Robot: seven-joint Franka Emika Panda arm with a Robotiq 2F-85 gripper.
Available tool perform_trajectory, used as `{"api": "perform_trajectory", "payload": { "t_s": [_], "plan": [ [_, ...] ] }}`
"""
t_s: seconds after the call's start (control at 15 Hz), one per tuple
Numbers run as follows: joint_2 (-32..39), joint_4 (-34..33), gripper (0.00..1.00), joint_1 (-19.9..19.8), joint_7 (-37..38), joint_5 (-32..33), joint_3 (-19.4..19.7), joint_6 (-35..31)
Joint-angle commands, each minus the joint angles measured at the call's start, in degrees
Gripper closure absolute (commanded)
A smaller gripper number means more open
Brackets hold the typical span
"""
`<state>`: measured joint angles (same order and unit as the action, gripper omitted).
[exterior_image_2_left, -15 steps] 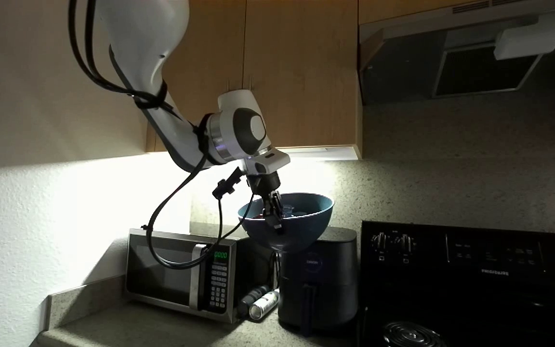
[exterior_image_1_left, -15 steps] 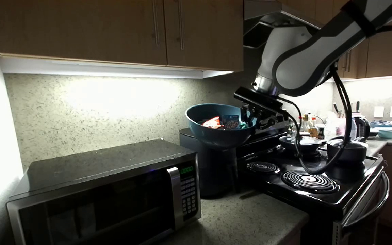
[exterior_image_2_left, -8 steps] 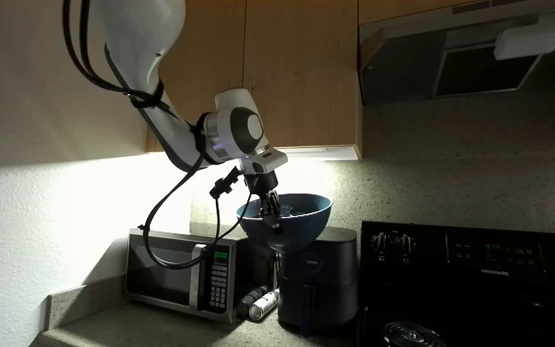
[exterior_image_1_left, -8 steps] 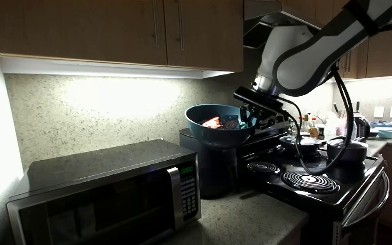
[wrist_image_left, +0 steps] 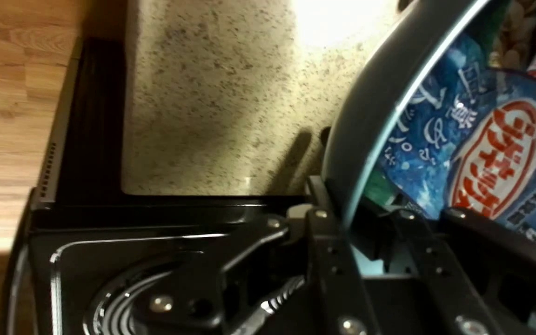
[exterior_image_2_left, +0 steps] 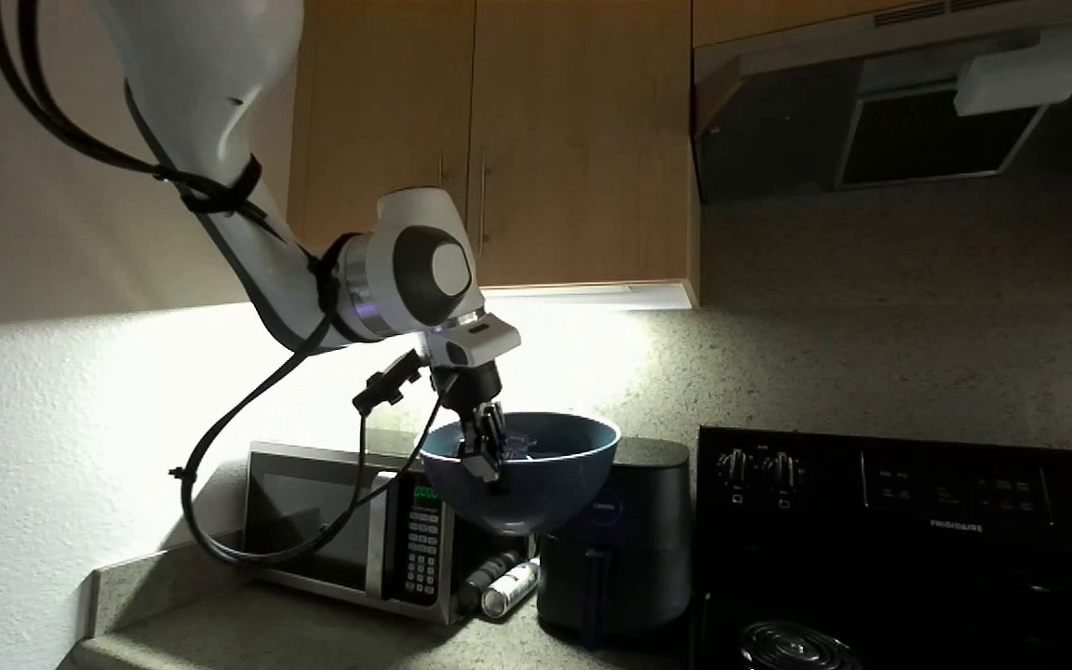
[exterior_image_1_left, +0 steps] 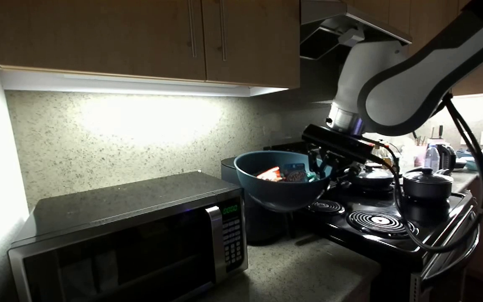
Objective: Put the blue bowl on the counter top
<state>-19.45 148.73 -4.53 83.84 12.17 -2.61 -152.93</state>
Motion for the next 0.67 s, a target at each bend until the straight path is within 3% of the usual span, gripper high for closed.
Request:
{"api": "perform_trajectory", "payload": {
  "t_s": [0.0,0.27,0.6],
  "plan": [
    [-3.03,5.41,0.92,-0.29,-2.70,-4.37,-0.74,3.68],
    [-2.83,8.24,0.92,-1.45,-1.27,-3.22,-1.39,6.04],
    [2.72,6.76,0.92,-5.92,2.57,1.97,-3.23,-0.66]
  ]
}}
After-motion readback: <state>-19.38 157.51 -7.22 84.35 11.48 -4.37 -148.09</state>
